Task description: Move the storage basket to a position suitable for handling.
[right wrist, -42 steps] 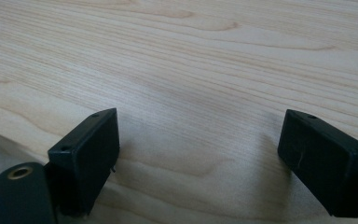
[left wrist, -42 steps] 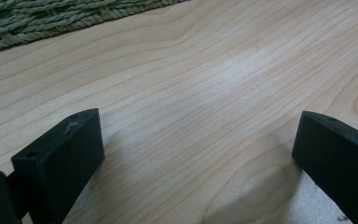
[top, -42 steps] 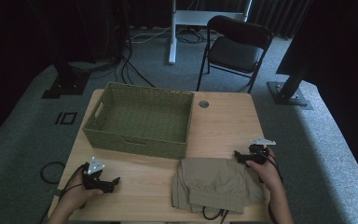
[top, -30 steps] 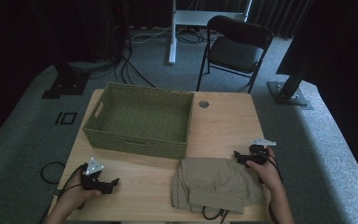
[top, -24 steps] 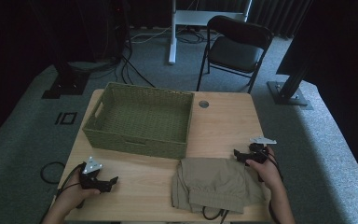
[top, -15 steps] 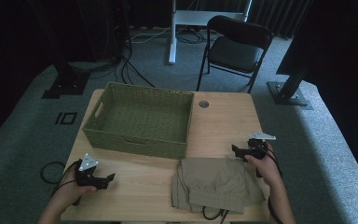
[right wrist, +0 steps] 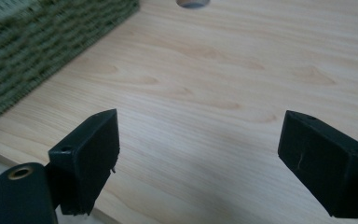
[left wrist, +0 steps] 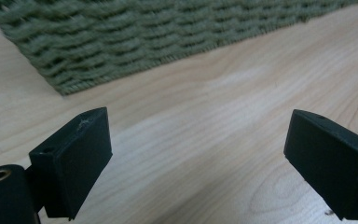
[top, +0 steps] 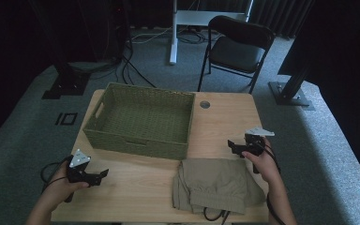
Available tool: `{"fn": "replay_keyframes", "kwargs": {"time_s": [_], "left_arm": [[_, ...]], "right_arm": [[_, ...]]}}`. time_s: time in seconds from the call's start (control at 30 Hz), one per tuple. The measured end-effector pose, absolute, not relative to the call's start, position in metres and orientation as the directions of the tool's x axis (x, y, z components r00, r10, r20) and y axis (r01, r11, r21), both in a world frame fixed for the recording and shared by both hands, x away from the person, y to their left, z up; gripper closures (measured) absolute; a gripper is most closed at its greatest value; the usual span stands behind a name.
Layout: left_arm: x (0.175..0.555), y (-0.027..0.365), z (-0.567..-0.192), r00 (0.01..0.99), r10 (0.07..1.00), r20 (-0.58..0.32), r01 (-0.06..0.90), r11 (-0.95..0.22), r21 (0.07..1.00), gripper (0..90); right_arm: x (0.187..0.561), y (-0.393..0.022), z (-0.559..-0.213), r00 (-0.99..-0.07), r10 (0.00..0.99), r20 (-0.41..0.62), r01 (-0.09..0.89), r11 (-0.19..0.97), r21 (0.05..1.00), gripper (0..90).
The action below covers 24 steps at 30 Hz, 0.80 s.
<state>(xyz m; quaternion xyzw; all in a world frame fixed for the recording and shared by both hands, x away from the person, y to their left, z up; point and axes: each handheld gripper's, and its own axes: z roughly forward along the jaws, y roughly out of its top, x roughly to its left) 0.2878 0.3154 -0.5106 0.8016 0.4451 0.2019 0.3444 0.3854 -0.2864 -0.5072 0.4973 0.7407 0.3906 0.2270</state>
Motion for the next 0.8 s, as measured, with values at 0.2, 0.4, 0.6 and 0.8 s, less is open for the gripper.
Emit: {"fn": "replay_keyframes", "kwargs": {"time_s": [0.2,0.4,0.6,0.8], "left_arm": [[0.291,0.318,-0.502,0.52,0.854,0.019,0.562,-0.359,0.745,8.3],[0.294,0.323,-0.49,0.518,0.855,0.02,0.548,-0.35,0.759,8.2],[0.3,0.329,-0.471,0.503,0.864,0.031,0.52,-0.331,0.788,8.3],[0.305,0.331,-0.458,0.499,0.866,0.034,0.499,-0.319,0.805,8.3]], "right_arm": [[0.385,-0.273,-0.499,-0.443,0.895,0.048,0.544,0.226,0.808,13.4],[0.384,-0.259,-0.488,-0.489,0.87,0.068,0.522,0.229,0.822,13.2],[0.385,-0.244,-0.474,-0.518,0.851,0.081,0.498,0.224,0.838,12.9],[0.386,-0.231,-0.466,-0.544,0.835,0.077,0.477,0.233,0.847,12.9]]}}
